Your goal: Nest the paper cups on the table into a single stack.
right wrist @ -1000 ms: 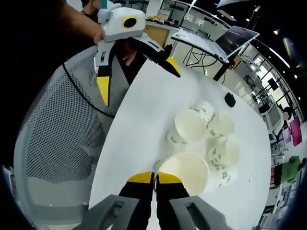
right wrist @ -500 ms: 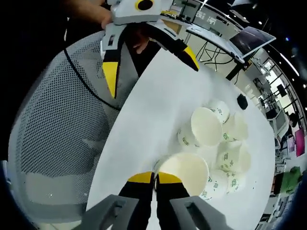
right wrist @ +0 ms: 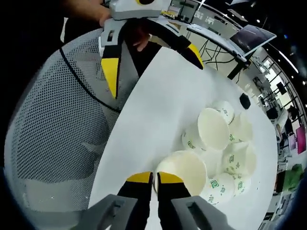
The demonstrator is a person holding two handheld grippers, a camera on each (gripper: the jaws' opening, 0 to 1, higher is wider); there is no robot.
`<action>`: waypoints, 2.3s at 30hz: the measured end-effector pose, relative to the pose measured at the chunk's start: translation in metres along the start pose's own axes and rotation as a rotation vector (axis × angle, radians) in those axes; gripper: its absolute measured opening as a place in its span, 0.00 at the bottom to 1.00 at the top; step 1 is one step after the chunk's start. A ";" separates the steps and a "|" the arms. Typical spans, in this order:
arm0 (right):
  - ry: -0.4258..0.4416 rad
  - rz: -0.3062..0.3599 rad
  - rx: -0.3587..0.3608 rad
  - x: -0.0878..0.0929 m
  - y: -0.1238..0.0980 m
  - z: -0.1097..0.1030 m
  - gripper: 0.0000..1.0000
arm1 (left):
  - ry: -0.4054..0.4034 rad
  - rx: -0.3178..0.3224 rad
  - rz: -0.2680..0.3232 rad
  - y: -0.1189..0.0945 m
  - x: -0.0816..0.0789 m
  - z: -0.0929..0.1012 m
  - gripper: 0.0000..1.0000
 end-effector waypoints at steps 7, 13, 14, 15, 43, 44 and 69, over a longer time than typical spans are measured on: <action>0.023 0.064 0.064 -0.004 -0.012 0.000 0.11 | -0.005 -0.004 0.014 0.000 -0.003 0.000 0.91; 0.144 0.136 0.164 -0.004 -0.031 -0.008 0.27 | 0.008 0.031 -0.007 0.001 -0.002 0.003 0.83; 0.166 0.161 0.182 -0.003 -0.035 -0.011 0.29 | 0.004 0.038 -0.003 0.001 -0.003 0.005 0.82; 0.194 0.183 0.203 -0.003 -0.039 -0.014 0.31 | 0.003 0.046 -0.004 0.001 -0.003 0.005 0.82; 0.734 0.531 0.819 0.039 -0.099 -0.087 0.91 | 0.072 0.238 0.033 0.048 -0.052 -0.005 0.58; 0.736 0.532 0.821 0.040 -0.098 -0.089 0.92 | 0.076 0.246 0.029 0.050 -0.052 -0.004 0.57; 0.728 0.529 0.916 0.052 -0.077 -0.107 0.99 | 0.134 0.334 -0.067 0.076 -0.045 -0.005 0.43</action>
Point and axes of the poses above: the point that each gripper's makers call its tool centre point, and the gripper's own axes: y roughly forward along the fingers, z roughly to its right, x roughly out of its underside, the point moved 7 cm from there along -y, roughly backward along the fingers, and after that the axes turned 9 degrees about z, right-handed, at the moved point
